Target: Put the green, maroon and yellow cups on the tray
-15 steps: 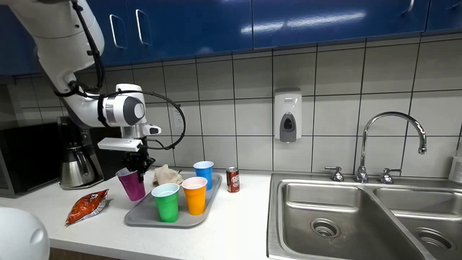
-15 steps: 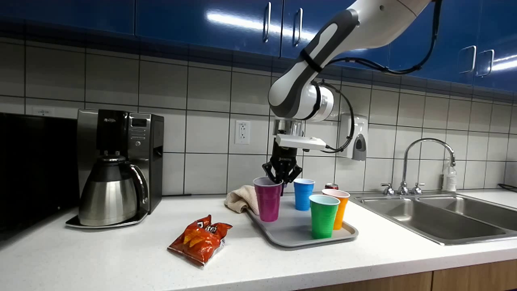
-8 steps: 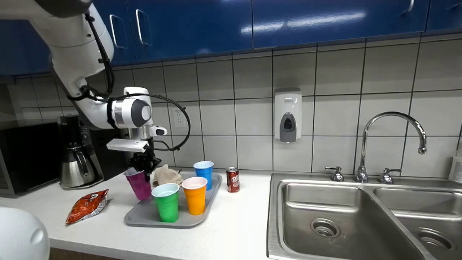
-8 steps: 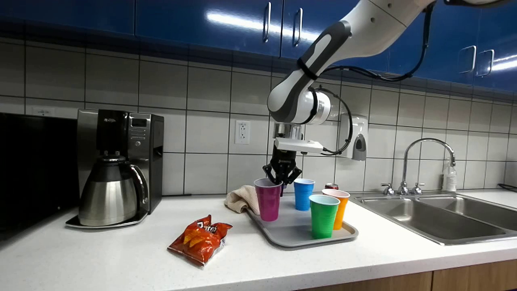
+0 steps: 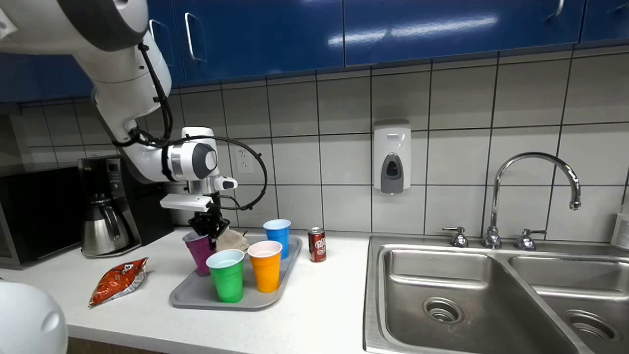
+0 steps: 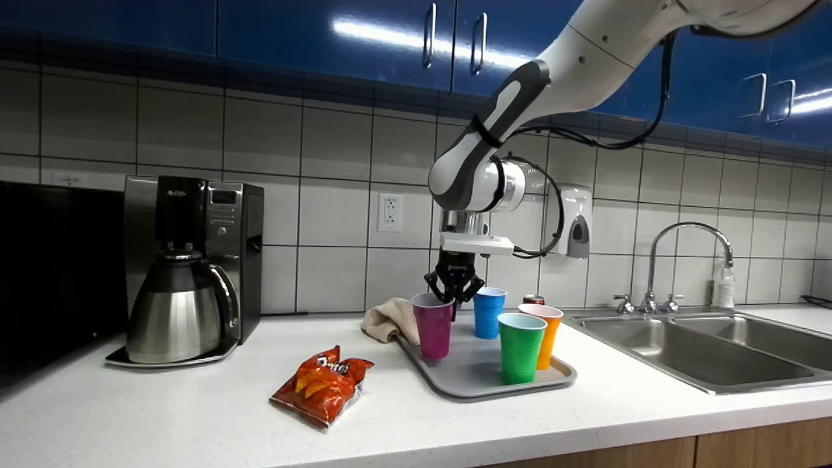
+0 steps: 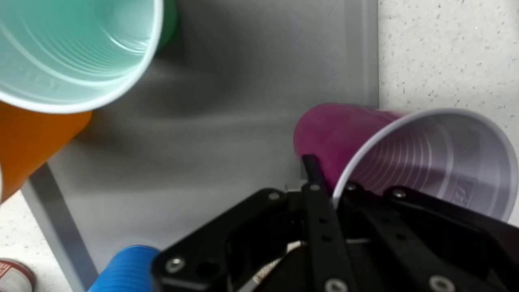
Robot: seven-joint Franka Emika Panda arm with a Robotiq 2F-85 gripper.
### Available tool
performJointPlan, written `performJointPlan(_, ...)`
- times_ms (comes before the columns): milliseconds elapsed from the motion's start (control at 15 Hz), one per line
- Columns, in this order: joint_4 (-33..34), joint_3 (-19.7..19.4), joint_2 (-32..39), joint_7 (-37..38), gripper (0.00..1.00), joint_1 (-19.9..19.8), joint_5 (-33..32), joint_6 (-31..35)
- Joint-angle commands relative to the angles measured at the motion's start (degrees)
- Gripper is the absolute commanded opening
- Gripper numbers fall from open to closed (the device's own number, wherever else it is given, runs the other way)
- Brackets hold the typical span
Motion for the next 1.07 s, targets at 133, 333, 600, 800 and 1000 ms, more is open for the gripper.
performJointPlan(133,5.1,-1.2,3.9,3.2,0.0,0.3,-1.2,-1.4)
performJointPlan(333,5.9,-1.5,5.0,3.8,0.0,0.4,-1.0,-1.5)
performJointPlan(600,6.7,-1.8,5.4,4.2,0.28,0.4,-1.0,-2.3)
performJointPlan(800,6.8,-2.2,5.1,4.6,0.49,0.5,-1.2,-3.0)
performJointPlan(1000,6.2,-2.5,4.1,4.9,0.71,0.5,-1.5,-2.7)
